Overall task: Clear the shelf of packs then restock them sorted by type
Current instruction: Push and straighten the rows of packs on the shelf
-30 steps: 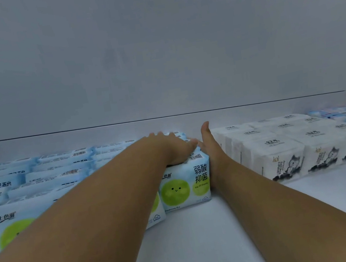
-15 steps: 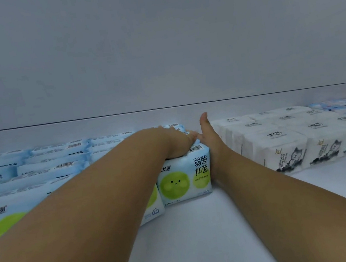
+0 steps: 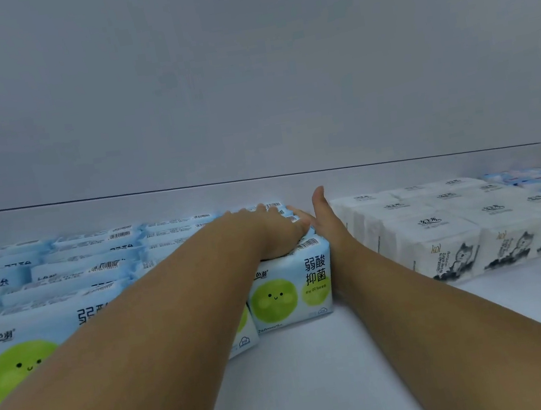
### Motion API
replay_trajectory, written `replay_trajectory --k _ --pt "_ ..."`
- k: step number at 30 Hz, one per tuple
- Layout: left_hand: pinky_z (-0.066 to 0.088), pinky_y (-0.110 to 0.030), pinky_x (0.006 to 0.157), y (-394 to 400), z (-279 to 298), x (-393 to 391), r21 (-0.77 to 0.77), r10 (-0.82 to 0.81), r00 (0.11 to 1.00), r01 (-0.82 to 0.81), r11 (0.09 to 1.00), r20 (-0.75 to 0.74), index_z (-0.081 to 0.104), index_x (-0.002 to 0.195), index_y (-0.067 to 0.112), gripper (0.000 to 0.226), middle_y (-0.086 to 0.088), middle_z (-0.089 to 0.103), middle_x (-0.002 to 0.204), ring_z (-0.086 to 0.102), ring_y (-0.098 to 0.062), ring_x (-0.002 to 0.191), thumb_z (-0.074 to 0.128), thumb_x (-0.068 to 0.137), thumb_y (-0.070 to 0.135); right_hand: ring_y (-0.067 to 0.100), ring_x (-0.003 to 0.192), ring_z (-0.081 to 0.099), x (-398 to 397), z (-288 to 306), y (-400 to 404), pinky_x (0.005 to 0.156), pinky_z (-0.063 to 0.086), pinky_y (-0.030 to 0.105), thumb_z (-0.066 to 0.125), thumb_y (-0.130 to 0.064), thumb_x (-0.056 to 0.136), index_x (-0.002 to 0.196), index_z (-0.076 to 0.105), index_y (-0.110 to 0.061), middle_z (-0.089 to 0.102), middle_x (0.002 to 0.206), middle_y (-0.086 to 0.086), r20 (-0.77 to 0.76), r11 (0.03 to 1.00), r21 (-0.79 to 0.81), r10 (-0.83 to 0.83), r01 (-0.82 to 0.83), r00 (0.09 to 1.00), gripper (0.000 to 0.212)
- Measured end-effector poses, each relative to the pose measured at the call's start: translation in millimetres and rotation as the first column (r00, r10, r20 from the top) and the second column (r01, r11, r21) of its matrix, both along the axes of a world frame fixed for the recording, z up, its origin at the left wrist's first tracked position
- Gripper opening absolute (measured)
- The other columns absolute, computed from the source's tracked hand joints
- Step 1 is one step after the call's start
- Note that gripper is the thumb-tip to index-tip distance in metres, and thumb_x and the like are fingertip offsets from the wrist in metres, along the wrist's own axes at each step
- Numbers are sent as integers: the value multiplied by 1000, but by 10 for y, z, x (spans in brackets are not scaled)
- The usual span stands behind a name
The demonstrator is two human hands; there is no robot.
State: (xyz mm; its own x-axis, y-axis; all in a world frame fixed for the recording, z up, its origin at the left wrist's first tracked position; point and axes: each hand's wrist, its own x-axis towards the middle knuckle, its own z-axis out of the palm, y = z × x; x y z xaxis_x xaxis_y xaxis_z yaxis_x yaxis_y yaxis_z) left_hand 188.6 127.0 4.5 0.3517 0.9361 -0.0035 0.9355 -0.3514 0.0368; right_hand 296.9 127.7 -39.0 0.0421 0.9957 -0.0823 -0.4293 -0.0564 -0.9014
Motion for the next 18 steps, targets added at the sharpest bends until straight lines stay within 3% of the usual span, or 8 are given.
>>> replay_trajectory --k 3,6,10,11,13,15,16,18 --pt "6 -49 119 -19 17 -2 -42 -7 1000 8 999 11 8 157 26 65 -5 7 165 8 -28 151 14 101 58 30 106 62 23 -18 -22 94 47 39 16 -72 92 143 45 -13 65 121 12 5 1000 8 9 -9 1000 83" --pt "11 -45 118 -72 51 7 -60 -25 1000 25 998 7 16 156 22 61 -7 15 163 14 -28 149 16 103 53 31 105 63 45 -29 -51 90 49 39 15 -75 90 136 51 -12 65 123 15 -26 999 5 35 -35 999 87" --pt "21 -44 115 -154 161 66 -16 -10 998 9 1000 -59 24 154 21 54 -12 26 159 23 -29 146 15 106 43 26 69 73 127 -83 -107 72 53 36 15 -75 91 99 63 -13 75 80 14 -1 999 -34 18 -18 1000 79" --pt "22 -43 114 -197 179 105 7 -39 996 40 999 -78 24 154 19 51 -11 28 158 24 -29 146 16 107 37 28 69 73 154 -98 -115 72 53 38 17 -77 90 98 63 -13 75 81 15 -12 999 -42 14 -14 1000 79" --pt "23 -42 114 -263 154 182 22 -61 995 63 998 -79 25 154 18 49 -11 31 157 27 -29 145 16 108 34 34 90 72 185 -105 -134 85 53 44 19 -85 83 112 65 -13 74 100 19 -65 997 -51 61 -64 996 90" --pt "16 -48 119 -287 50 208 50 -57 992 63 997 -117 18 155 28 48 -13 21 161 17 -36 148 16 108 37 37 102 69 204 -121 -141 95 50 48 19 -89 78 123 65 -16 70 113 19 -58 991 -61 113 -116 992 98" --pt "12 -53 119 -266 -1 199 58 -48 989 57 997 -142 10 156 33 49 -14 12 163 9 -40 149 15 107 38 36 93 72 183 -114 -158 91 51 47 21 -88 79 116 69 -17 73 106 19 -48 991 -67 111 -114 993 93" --pt "10 -59 118 -169 -82 163 63 -43 983 55 997 -177 0 154 41 50 -14 3 164 1 -45 148 16 106 39 30 66 73 150 -104 -179 76 51 43 23 -82 85 79 76 -18 75 81 15 -66 993 -58 98 -102 993 83"
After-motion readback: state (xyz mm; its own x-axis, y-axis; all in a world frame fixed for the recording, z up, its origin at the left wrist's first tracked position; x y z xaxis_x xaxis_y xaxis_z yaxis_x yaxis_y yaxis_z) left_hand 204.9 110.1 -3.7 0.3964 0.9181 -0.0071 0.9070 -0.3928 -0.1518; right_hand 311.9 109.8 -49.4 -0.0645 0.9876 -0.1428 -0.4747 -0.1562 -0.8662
